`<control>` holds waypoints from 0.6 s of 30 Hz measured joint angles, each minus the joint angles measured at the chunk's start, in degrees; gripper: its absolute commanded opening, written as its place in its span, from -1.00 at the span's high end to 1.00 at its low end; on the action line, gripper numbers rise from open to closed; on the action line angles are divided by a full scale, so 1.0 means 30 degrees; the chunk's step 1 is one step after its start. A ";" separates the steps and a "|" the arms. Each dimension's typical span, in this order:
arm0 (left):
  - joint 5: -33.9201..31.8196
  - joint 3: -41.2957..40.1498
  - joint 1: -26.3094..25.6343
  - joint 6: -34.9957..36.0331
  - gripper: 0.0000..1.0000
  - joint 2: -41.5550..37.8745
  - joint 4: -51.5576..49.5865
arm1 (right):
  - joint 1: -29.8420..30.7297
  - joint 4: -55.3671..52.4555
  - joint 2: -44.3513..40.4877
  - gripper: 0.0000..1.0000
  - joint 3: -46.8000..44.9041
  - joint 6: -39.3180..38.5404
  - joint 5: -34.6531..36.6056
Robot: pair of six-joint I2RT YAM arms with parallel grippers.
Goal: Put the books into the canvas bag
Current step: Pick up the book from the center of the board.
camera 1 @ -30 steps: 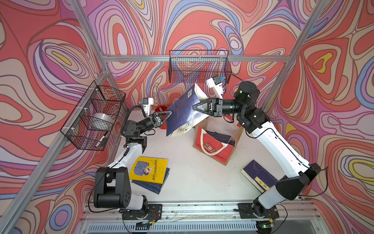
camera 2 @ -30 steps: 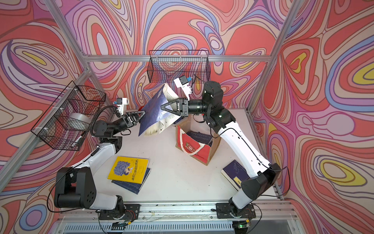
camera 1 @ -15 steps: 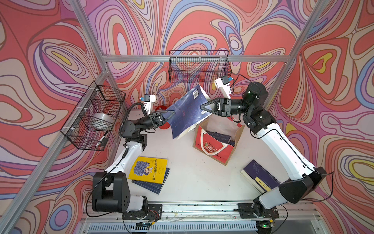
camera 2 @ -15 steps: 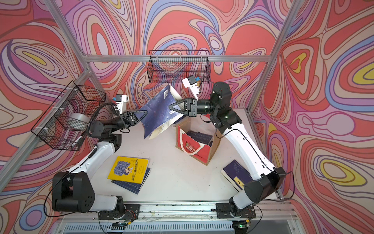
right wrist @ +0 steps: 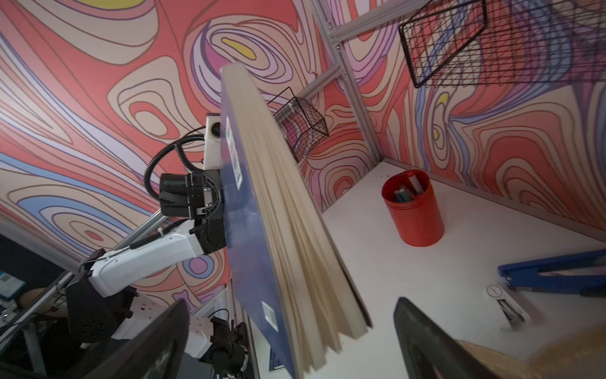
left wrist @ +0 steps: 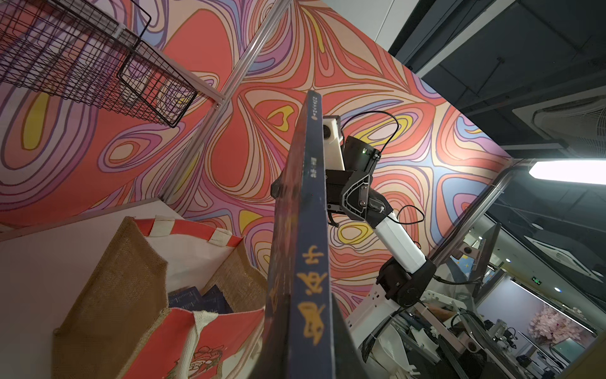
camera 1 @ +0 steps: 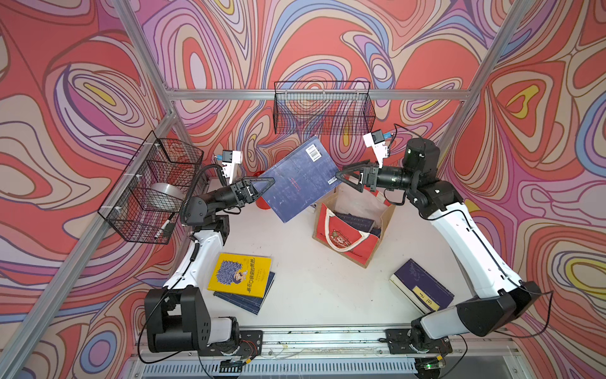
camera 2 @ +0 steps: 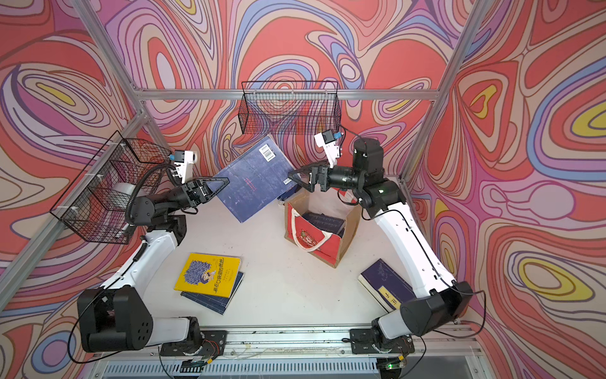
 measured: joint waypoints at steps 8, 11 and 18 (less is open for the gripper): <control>0.2120 0.0248 -0.0262 -0.0036 1.00 -0.0568 -0.0299 | 0.0000 -0.0991 -0.1180 -0.97 -0.0321 -0.3665 0.0809; 0.2572 0.0255 -0.0488 0.0029 1.00 -0.0576 -0.0532 | 0.0015 -0.1384 -0.0903 -0.97 -0.0124 -0.4291 0.0124; 0.3155 0.0816 -0.0750 -0.0430 1.00 -0.0058 -0.0277 | 0.0328 -0.1071 -0.0481 -0.97 -0.0590 -0.4554 -0.2251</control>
